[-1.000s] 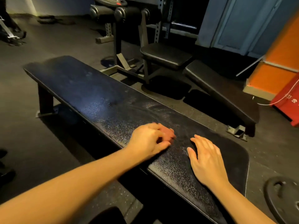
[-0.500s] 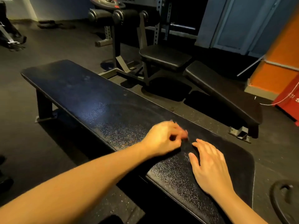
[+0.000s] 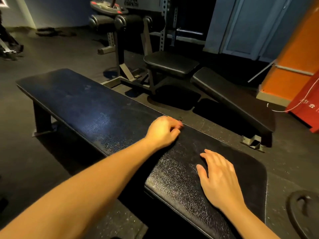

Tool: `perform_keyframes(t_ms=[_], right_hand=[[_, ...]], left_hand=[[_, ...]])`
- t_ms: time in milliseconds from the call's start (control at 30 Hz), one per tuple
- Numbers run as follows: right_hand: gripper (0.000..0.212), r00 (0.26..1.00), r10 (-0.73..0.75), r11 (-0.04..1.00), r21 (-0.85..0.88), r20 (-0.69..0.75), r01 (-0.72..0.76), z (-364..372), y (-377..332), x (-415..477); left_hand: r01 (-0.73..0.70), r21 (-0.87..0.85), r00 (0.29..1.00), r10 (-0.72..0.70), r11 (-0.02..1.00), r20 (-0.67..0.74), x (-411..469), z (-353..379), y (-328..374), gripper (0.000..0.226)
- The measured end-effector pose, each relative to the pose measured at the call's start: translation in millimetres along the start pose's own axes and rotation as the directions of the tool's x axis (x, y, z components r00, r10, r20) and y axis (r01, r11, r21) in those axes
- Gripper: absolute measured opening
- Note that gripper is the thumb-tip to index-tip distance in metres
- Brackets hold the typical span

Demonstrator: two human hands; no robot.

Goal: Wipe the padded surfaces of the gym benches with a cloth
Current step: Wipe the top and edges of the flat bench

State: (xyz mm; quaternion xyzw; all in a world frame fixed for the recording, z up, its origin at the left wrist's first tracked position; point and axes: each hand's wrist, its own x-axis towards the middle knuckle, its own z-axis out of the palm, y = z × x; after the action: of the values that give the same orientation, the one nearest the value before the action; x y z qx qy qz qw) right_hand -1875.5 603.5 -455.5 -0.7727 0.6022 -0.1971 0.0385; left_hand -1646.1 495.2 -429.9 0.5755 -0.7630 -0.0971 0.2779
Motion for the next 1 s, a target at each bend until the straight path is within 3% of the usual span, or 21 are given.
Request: perform_keyframes(t_ms=[100,167,267,367,433,500,667,767,900,933,1000], right_hand=[[0.044,1.000,0.008,1.000,0.010,-0.003,-0.008,-1,-2,-3],[0.044,1.000,0.020,1.000,0.014,0.000,-0.020,-3,-4,-3],[0.043,0.999,0.033,0.999,0.012,0.026,-0.033,-3,-5,-5],[0.043,0.999,0.032,0.999,0.008,0.010,-0.032,-2,-4,-5],[0.042,1.000,0.028,0.999,0.018,0.005,-0.028,-2,-5,-3],[0.041,1.000,0.023,1.000,0.019,-0.005,-0.023,1,-3,-1],[0.039,1.000,0.005,1.000,0.018,-0.011,-0.004,1,0,-1],[0.042,1.000,-0.004,1.000,0.012,-0.002,0.004,0,-1,-1],[0.042,1.000,-0.004,1.000,0.011,0.003,0.004,-1,-3,0],[0.042,1.000,0.000,1.000,0.013,0.002,0.000,-1,-4,-1],[0.043,1.000,0.001,1.000,0.019,0.006,-0.001,-2,-4,-3]], left_hand=[[-0.280,-0.073,0.948,0.287,0.957,0.137,-51,-5,31,0.022],[-0.310,-0.035,0.935,0.311,0.950,0.170,-61,-24,17,0.026],[-0.037,0.142,0.995,0.024,0.989,0.096,-23,-60,-58,0.035],[0.284,0.214,0.958,-0.285,0.935,-0.025,16,-80,-137,0.031],[0.415,0.197,0.909,-0.396,0.888,-0.128,36,-71,-159,0.030],[0.452,0.178,0.886,-0.416,0.874,-0.207,53,-56,-155,0.030],[0.266,0.077,0.964,-0.262,0.961,-0.052,55,-23,-91,0.031],[0.028,-0.026,0.998,-0.027,0.999,0.065,23,-7,-25,0.032],[-0.293,-0.051,0.930,0.297,0.955,0.216,-42,-16,7,0.036],[-0.297,-0.033,0.927,0.296,0.954,0.231,-46,-26,-2,0.037],[-0.164,0.042,0.972,0.154,0.986,0.179,-33,-45,-34,0.035]])
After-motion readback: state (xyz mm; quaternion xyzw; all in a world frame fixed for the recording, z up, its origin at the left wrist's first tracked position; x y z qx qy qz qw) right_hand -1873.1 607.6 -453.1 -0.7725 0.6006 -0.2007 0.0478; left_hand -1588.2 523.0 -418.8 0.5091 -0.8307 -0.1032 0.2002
